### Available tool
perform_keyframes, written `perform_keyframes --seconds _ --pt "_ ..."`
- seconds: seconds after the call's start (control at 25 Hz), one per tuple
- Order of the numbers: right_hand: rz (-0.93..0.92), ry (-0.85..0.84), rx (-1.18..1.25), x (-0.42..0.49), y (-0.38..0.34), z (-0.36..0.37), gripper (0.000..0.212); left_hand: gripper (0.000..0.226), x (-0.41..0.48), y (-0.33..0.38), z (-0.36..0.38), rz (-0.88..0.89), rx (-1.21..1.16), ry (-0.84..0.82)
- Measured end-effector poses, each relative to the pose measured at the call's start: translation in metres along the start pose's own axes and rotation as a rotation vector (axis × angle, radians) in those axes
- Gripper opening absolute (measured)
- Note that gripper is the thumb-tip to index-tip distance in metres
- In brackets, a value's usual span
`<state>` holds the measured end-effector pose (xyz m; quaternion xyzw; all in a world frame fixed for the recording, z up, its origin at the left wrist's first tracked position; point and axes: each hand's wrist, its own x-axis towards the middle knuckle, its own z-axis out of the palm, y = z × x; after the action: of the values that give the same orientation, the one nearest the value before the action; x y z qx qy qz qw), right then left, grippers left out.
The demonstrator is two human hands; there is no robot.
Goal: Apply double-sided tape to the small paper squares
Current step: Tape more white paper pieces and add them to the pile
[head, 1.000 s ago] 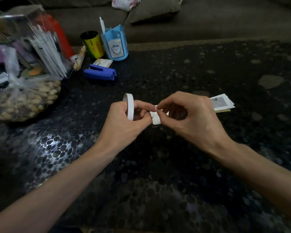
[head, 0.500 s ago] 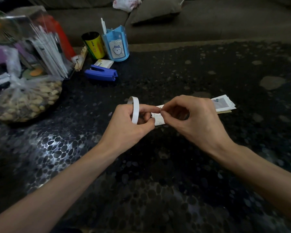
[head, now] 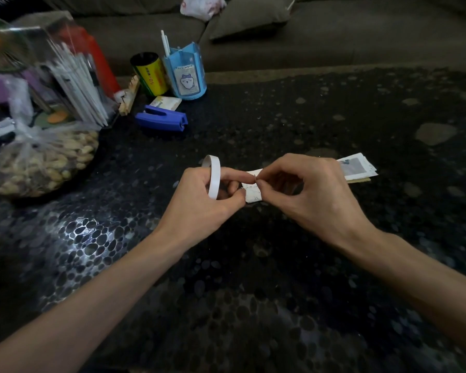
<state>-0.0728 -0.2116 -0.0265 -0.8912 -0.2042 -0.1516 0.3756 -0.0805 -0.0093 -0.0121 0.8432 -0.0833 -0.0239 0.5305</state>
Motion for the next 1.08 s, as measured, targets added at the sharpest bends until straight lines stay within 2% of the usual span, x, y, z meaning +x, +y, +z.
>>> perform_keyframes --seconds 1.08 --pt "0.012 0.052 0.007 -0.0008 0.0002 0.0006 0.008 0.024 0.0008 -0.0014 0.0007 0.009 -0.046 -0.017"
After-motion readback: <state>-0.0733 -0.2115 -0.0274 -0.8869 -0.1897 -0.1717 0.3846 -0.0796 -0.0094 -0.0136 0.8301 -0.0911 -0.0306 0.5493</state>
